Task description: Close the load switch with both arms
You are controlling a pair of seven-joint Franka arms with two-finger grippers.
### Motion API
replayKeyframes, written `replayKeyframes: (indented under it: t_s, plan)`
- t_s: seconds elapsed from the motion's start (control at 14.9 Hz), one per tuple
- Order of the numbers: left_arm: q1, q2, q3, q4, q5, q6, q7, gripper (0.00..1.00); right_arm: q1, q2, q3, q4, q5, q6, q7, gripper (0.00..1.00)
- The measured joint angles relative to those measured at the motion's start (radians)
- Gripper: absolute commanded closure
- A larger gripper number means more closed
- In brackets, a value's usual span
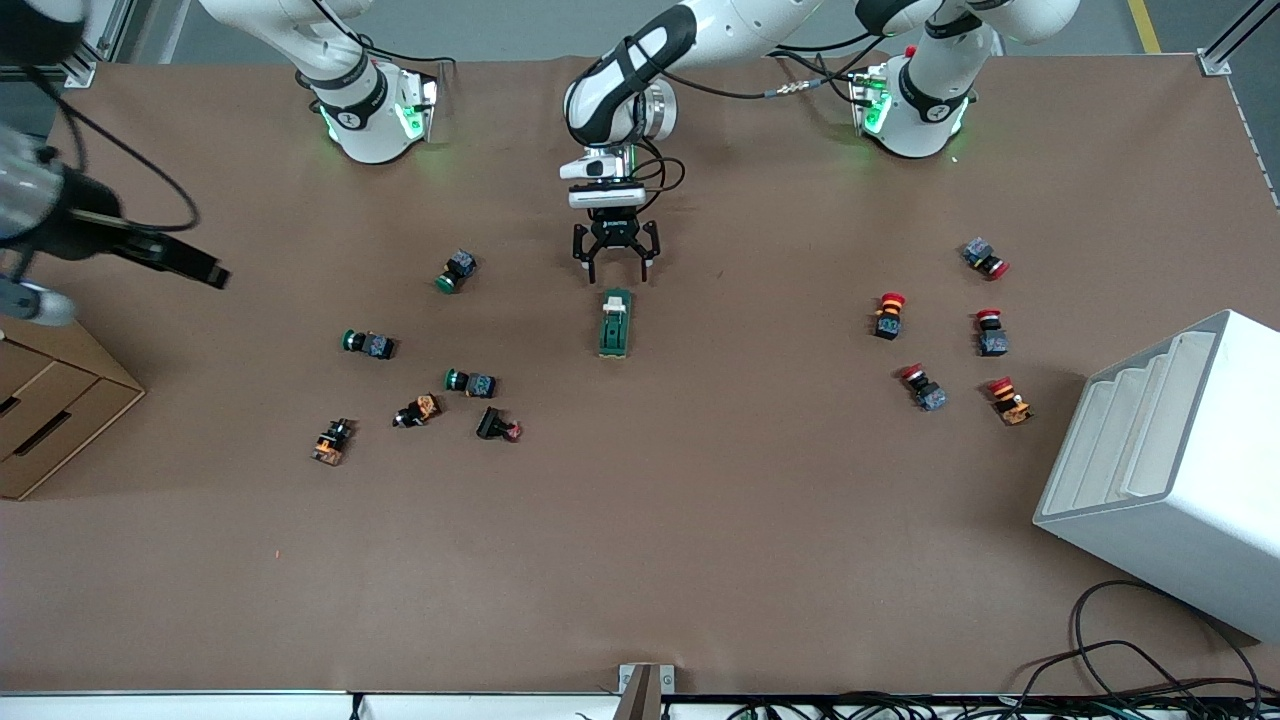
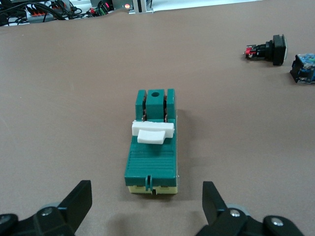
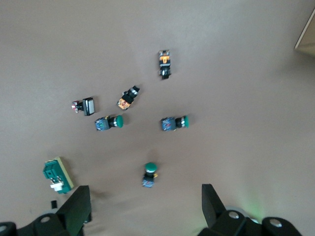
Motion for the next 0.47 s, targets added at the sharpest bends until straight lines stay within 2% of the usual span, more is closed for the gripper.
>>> replayKeyframes:
  t_s: [0.47]
  plan:
    - [0.000, 0.073, 0.001, -0.003, 0.149, -0.078, -0.161, 0.00, 0.217, 0.092, 0.005, -0.010, 0.000, 0.073, 0.417, 0.00]
